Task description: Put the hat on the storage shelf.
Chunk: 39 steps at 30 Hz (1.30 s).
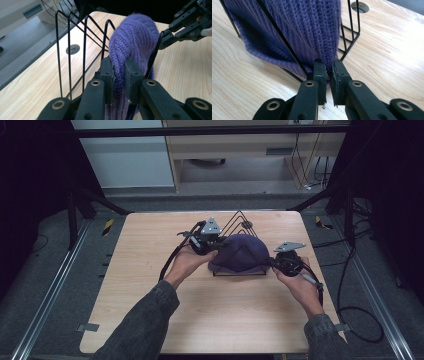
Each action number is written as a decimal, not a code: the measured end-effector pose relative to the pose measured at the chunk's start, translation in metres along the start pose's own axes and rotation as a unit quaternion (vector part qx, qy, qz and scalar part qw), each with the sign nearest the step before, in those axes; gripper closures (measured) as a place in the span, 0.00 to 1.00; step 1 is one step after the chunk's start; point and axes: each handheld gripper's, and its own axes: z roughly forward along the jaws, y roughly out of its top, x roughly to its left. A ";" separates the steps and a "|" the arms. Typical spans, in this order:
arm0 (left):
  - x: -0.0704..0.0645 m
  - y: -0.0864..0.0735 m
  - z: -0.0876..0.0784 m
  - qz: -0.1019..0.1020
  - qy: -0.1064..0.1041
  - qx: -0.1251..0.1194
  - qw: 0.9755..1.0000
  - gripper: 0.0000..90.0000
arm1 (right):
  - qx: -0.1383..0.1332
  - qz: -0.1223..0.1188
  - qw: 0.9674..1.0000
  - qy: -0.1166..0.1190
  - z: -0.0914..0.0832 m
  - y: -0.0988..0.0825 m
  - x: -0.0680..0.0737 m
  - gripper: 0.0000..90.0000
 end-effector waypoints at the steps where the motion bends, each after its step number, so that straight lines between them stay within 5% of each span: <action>1: 0.000 0.000 0.000 0.000 0.000 0.000 1.000 0.88 | 0.000 0.001 1.000 0.000 0.000 0.000 0.000 0.93; 22: -0.002 -0.006 0.000 -0.006 -0.002 -0.003 1.000 0.86 | 0.004 0.002 1.000 0.002 0.004 0.000 0.002 0.90; 39: -0.005 -0.005 -0.012 -0.024 0.024 -0.012 0.999 0.48 | -0.010 0.025 0.999 -0.016 -0.010 -0.004 -0.001 0.65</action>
